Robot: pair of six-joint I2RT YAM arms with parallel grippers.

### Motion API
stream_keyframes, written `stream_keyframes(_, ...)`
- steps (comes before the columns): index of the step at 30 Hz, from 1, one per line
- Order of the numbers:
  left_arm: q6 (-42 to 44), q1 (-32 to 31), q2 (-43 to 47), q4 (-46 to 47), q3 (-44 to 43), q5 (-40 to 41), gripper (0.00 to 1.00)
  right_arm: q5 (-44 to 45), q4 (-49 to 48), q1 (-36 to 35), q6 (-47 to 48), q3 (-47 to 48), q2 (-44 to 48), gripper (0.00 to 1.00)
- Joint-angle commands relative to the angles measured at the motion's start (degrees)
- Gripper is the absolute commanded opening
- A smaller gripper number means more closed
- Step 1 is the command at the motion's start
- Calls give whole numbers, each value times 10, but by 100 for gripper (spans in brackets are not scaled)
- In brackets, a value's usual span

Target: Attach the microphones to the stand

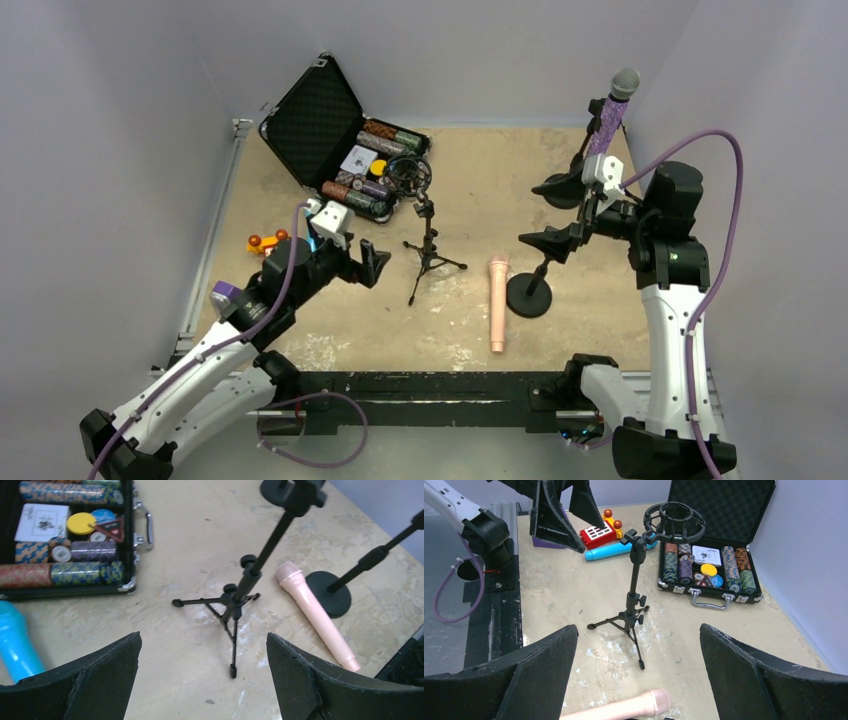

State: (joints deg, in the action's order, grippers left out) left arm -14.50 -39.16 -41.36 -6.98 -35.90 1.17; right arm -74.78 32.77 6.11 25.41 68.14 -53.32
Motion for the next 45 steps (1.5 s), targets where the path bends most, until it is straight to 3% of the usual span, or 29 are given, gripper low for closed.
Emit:
stream_keyframes(1,-3,38,12,-100,-36,28,99,-19,6,0,11,16,-5,95)
stream_keyframes(9,-45,170,-62,-125,-60,0,99,-28,12,0,12,25,-9,95)
stream_keyframes(14,-77,232,-192,-122,-112,-9,98,-37,14,0,10,30,-13,95)
stream_keyframes(21,-95,273,-364,-137,-185,47,91,-43,14,-1,9,26,-8,95)
stream_keyframes(29,-96,278,-434,-157,-200,128,85,-49,9,-1,8,24,-11,95)
stream_keyframes(36,-154,278,-502,-225,-237,169,82,-48,4,-1,5,17,-7,95)
stream_keyframes(45,-196,279,-518,-243,-232,154,62,-47,-6,-1,-2,9,1,95)
